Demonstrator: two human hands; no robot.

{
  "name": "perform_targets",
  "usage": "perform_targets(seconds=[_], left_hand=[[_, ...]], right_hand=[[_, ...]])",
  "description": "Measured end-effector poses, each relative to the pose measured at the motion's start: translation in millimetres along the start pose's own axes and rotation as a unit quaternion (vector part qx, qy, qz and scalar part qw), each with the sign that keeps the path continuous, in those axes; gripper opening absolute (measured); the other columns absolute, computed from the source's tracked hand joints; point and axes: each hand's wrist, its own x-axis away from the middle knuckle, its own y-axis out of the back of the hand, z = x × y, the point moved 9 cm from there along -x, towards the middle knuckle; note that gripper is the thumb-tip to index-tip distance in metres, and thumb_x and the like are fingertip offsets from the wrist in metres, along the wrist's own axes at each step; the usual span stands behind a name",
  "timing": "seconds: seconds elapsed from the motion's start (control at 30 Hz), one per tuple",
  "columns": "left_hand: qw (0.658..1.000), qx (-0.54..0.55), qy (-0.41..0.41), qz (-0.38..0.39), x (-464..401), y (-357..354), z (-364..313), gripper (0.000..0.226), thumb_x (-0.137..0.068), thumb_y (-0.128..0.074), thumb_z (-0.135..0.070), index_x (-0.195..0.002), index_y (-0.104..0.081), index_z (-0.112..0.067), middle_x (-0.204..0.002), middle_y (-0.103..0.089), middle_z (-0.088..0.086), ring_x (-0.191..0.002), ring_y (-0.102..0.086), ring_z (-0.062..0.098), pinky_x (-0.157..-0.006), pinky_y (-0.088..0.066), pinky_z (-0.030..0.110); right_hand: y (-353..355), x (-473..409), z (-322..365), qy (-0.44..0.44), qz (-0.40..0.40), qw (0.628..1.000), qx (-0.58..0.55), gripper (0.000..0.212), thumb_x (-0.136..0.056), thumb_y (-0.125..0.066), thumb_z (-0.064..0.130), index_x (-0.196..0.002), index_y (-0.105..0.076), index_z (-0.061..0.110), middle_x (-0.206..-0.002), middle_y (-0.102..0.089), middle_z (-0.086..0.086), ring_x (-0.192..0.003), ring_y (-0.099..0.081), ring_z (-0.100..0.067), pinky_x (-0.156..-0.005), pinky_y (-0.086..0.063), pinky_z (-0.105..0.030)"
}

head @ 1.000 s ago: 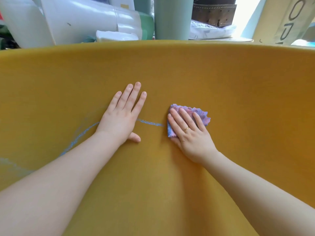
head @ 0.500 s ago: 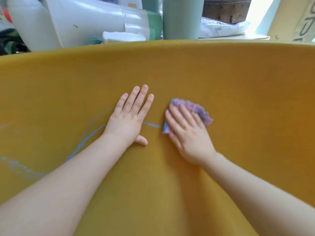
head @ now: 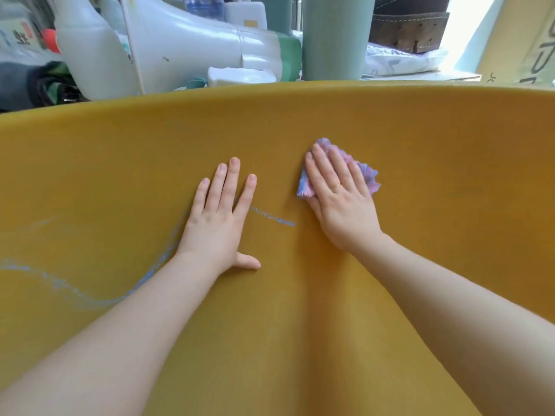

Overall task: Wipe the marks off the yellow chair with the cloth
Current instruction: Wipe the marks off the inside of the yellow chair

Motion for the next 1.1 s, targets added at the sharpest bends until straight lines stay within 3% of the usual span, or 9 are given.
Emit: perform_targets(seconds=[0.1,0.23,0.37,0.5,0.6,0.7,0.83,0.97,1.1], left_hand=[[1.0,0.002,-0.004,-0.022,-1.4,-3.3,5.9,0.155,-0.037,-0.067,-0.078,-0.129,0.044,-0.02,-0.135,0.045,0.014,-0.127,0.038,0.027,-0.102,0.031,0.035],[0.999,-0.01,-0.006,-0.046,-2.9,-6.1,8.5,0.16,-0.031,-0.063,-0.082,-0.127,0.048,-0.018,-0.138,0.039,0.013,-0.13,0.033,0.025,-0.106,0.027,0.036],[0.999,0.003,-0.012,-0.049,-0.6,-0.6,5.8,0.153,-0.038,-0.068,-0.077,-0.13,0.042,-0.022,-0.144,0.039,0.01,-0.135,0.03,0.026,-0.105,0.028,0.034],[1.0,-0.001,-0.018,-0.02,4.4,5.8,-1.6,0.14,-0.053,-0.071,-0.066,-0.138,0.029,-0.017,-0.146,0.037,0.01,-0.142,0.019,0.029,-0.113,0.017,0.038],[0.999,-0.033,-0.034,0.002,6.6,12.5,0.1,0.13,-0.065,-0.07,-0.057,-0.142,0.026,-0.014,-0.15,0.03,0.015,-0.143,0.019,0.029,-0.116,0.008,0.038],[0.997,-0.075,-0.012,0.003,14.7,21.3,21.0,0.132,-0.065,-0.069,-0.057,-0.139,0.03,-0.01,-0.149,0.031,0.018,-0.142,0.02,0.03,-0.115,0.01,0.039],[0.997,-0.074,0.009,0.003,21.8,11.3,45.3,0.133,-0.065,-0.066,-0.063,-0.128,0.039,-0.011,-0.141,0.042,0.013,-0.142,0.02,0.031,-0.116,0.007,0.041],[0.997,-0.051,0.001,-0.062,19.7,9.5,54.4,0.147,-0.033,-0.078,-0.065,-0.144,0.003,-0.015,-0.155,0.007,0.01,-0.14,-0.004,0.028,-0.113,-0.004,0.039],[0.998,-0.048,0.01,-0.048,18.0,-0.7,58.8,0.148,-0.029,-0.078,-0.066,-0.143,0.002,-0.016,-0.15,0.004,0.006,-0.138,-0.003,0.025,-0.113,0.006,0.036]], right_hand=[[13.6,-42.9,-16.1,-0.049,-0.062,0.997,0.014,0.05,-0.097,-0.038,0.032,-0.141,-0.033,0.01,-0.146,-0.038,-0.008,-0.136,-0.031,-0.025,-0.114,-0.008,-0.032],[14.4,-50.7,-16.4,-0.098,-0.073,0.992,-0.012,0.052,-0.096,-0.034,0.032,-0.143,-0.028,0.009,-0.15,-0.032,-0.009,-0.138,-0.025,-0.027,-0.113,0.001,-0.031],[0.1,-16.9,17.8,-0.023,0.012,0.999,-0.04,0.057,-0.093,-0.033,0.037,-0.143,-0.028,0.01,-0.15,-0.029,-0.008,-0.14,-0.017,-0.026,-0.113,-0.004,-0.034],[-20.1,66.3,75.4,0.065,0.144,0.985,-0.063,0.057,-0.09,-0.034,0.041,-0.141,-0.03,0.015,-0.15,-0.03,-0.001,-0.138,-0.017,-0.021,-0.111,-0.008,-0.035],[-22.4,100.3,97.4,0.076,0.181,0.978,-0.068,0.053,-0.097,-0.018,0.043,-0.142,-0.029,0.018,-0.149,-0.024,0.005,-0.138,-0.018,-0.018,-0.112,-0.007,-0.034],[-21.8,101.9,97.2,0.073,0.195,0.976,-0.063,0.054,-0.098,-0.008,0.043,-0.141,-0.031,0.019,-0.148,-0.029,0.006,-0.136,-0.021,-0.017,-0.112,-0.007,-0.033],[-21.2,72.1,90.1,0.081,0.145,0.985,-0.05,0.049,-0.099,-0.016,0.042,-0.139,-0.034,0.02,-0.144,-0.042,0.005,-0.134,-0.026,-0.015,-0.112,-0.013,-0.032],[-4.0,-16.4,65.3,0.053,-0.001,0.998,-0.02,0.048,-0.095,-0.04,0.036,-0.138,-0.039,0.014,-0.143,-0.044,-0.001,-0.134,-0.03,-0.019,-0.11,-0.021,-0.035],[14.9,-81.3,42.0,0.006,-0.061,0.998,-0.026,0.05,-0.096,-0.038,0.032,-0.141,-0.033,0.011,-0.148,-0.035,-0.007,-0.137,-0.027,-0.027,-0.114,-0.008,-0.034]])
